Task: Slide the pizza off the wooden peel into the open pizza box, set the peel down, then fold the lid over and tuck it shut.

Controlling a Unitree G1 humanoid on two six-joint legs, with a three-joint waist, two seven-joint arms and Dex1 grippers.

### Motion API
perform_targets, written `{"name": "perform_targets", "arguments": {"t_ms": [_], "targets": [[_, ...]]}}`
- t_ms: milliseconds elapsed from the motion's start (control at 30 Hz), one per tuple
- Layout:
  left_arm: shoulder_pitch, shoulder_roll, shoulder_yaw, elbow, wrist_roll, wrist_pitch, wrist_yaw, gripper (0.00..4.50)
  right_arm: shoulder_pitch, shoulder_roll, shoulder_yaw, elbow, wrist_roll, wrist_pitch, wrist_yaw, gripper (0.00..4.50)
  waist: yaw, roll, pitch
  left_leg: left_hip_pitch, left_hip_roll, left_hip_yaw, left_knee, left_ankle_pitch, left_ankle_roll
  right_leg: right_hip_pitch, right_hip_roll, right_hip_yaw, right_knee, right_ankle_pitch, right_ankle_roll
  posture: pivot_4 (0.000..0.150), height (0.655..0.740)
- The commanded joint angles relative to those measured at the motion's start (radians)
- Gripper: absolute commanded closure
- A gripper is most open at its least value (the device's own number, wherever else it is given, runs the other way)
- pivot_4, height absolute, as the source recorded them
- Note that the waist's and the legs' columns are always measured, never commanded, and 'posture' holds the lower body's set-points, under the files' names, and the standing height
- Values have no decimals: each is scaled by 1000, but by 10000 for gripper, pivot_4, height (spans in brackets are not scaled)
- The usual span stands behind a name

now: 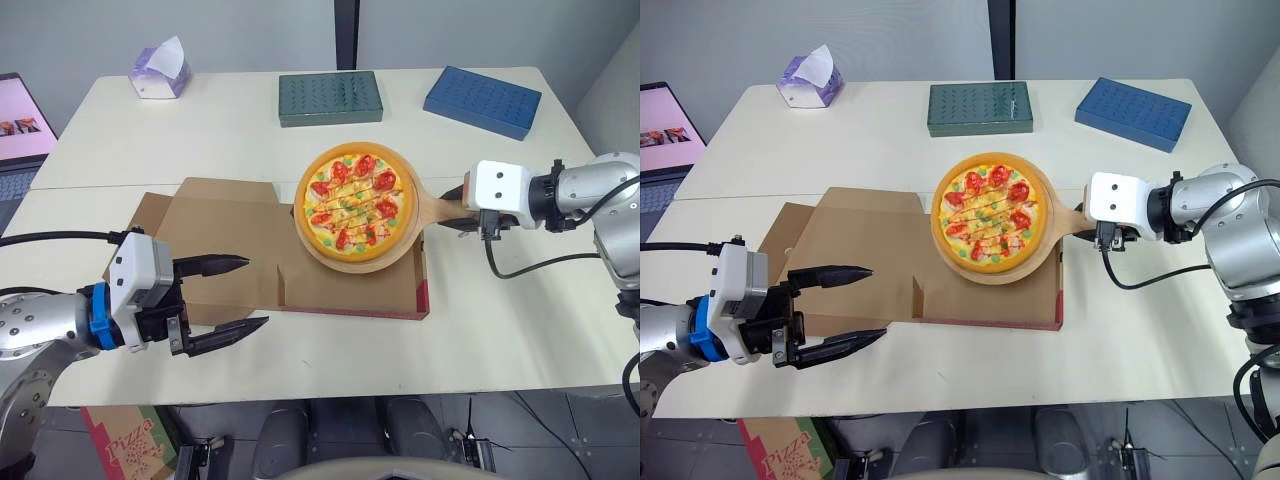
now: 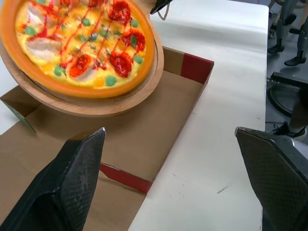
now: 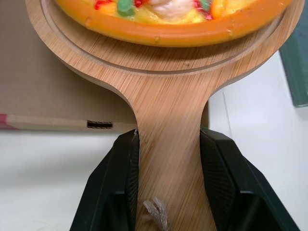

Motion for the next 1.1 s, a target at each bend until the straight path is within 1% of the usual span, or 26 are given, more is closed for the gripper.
{"name": "perform_targets", "arguments": {"t_ms": [33,233,400,633,833,933,1100], "targets": [[-17,-3,-8,8,9,-26,2,0,-45,-6,-47,-3,-21,-74,-28,29751,0,0,0,0,0,0,0,0,0,0,0,0,0,0,0,1500,7400],[-31,-8,-21,22,9,-30,11,0,-68,-1,-57,38,-65,-135,-46,29751,-1,0,0,0,0,0,0,0,0,0,0,0,0,0,0,1500,7400],[-39,-15,-37,30,17,-39,17,0,-118,-4,-73,96,-93,-175,-76,29751,-2,0,0,0,0,0,0,0,0,0,0,0,1,0,0,1500,7400],[-49,-29,-53,30,24,-51,18,0,-162,-34,-115,166,-85,-160,-92,29751,-2,0,0,0,0,0,0,0,0,0,0,0,1,0,0,1500,7400],[-92,-43,-66,39,8,-33,45,0,-119,-74,-195,158,-44,-56,-89,29751,0,0,0,0,0,0,0,0,0,0,0,0,1,0,0,1500,7400],[-123,-40,-84,39,1,-20,49,0,-54,-102,-258,119,-5,41,-84,29751,1,0,0,0,0,-1,0,0,0,0,0,0,1,0,0,1500,7400],[-215,-51,-140,17,-29,6,67,0,99,-129,-384,7,81,274,-97,29751,5,0,0,0,-1,-1,1,0,0,0,0,0,2,0,0,1500,7400]]}}
